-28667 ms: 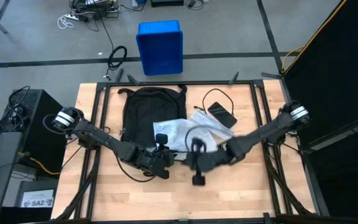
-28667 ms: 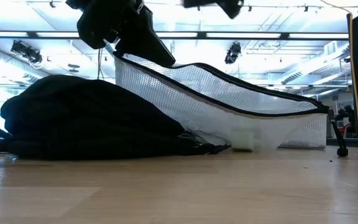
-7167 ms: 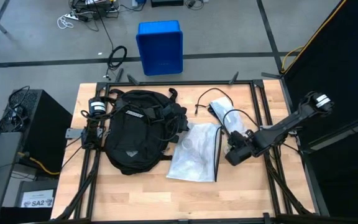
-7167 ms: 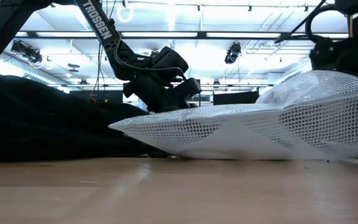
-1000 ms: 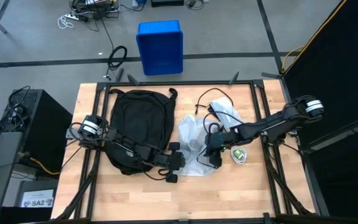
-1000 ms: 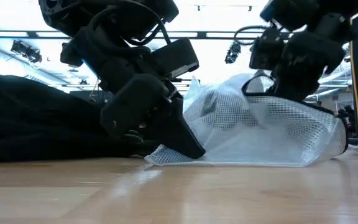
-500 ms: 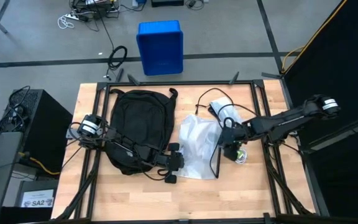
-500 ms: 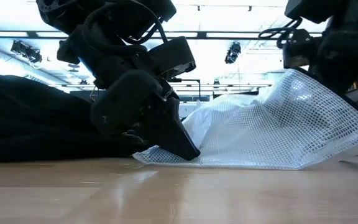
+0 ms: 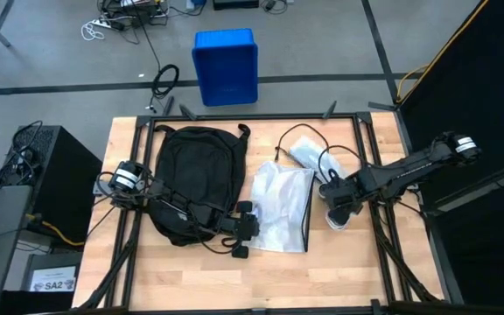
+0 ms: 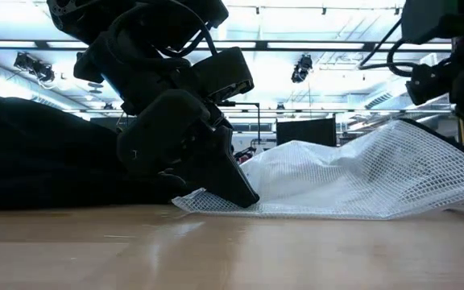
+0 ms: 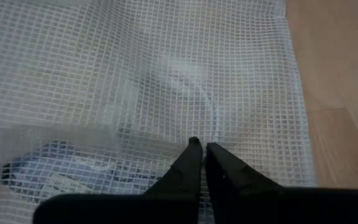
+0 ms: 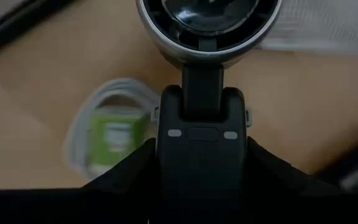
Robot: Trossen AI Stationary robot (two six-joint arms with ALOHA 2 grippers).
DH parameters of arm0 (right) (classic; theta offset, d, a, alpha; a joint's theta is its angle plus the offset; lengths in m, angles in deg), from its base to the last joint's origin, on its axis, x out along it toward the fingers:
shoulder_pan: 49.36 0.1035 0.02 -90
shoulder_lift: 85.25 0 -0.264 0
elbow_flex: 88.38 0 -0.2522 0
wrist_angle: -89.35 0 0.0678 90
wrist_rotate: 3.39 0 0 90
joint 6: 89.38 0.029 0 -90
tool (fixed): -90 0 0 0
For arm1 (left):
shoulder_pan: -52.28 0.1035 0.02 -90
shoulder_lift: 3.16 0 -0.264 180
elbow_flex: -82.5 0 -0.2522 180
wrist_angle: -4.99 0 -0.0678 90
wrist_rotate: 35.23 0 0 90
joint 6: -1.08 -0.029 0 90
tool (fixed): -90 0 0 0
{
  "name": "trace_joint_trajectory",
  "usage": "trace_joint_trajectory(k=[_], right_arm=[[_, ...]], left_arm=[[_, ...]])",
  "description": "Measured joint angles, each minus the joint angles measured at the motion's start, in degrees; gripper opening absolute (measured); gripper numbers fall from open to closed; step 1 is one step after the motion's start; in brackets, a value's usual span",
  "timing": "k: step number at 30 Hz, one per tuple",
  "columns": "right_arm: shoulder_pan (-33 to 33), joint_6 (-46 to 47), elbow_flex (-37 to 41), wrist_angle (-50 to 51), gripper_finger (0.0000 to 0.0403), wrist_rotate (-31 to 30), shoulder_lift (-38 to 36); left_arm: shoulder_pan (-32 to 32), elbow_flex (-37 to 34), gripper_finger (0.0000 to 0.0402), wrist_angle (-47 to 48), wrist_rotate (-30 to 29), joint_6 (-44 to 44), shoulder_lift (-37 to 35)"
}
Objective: Unpack backpack
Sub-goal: Remove the mini fan from the zip bag, then remove the chocolate bar from the zip bag
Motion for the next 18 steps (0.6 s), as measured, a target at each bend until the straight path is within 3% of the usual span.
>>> trace_joint_trajectory(k=[6, 13, 18], right_arm=[[-0.5, -2.3, 0.0, 0.9, 0.0172, -1.1, 0.0], [-0.4, -5.8, 0.0, -0.3, 0.0318, -0.9, 0.0], [-0.4, -6.2, 0.0, -1.7, 0.0358, -0.4, 0.0]], left_arm=[[0.0, 0.0, 0.0, 0.0, -0.3, 0.0, 0.0], [0.0, 0.0, 0.0, -0.2, -0.5, 0.0, 0.0], [0.0, -0.1, 0.0, -0.6, -0.6, 0.0, 0.0]])
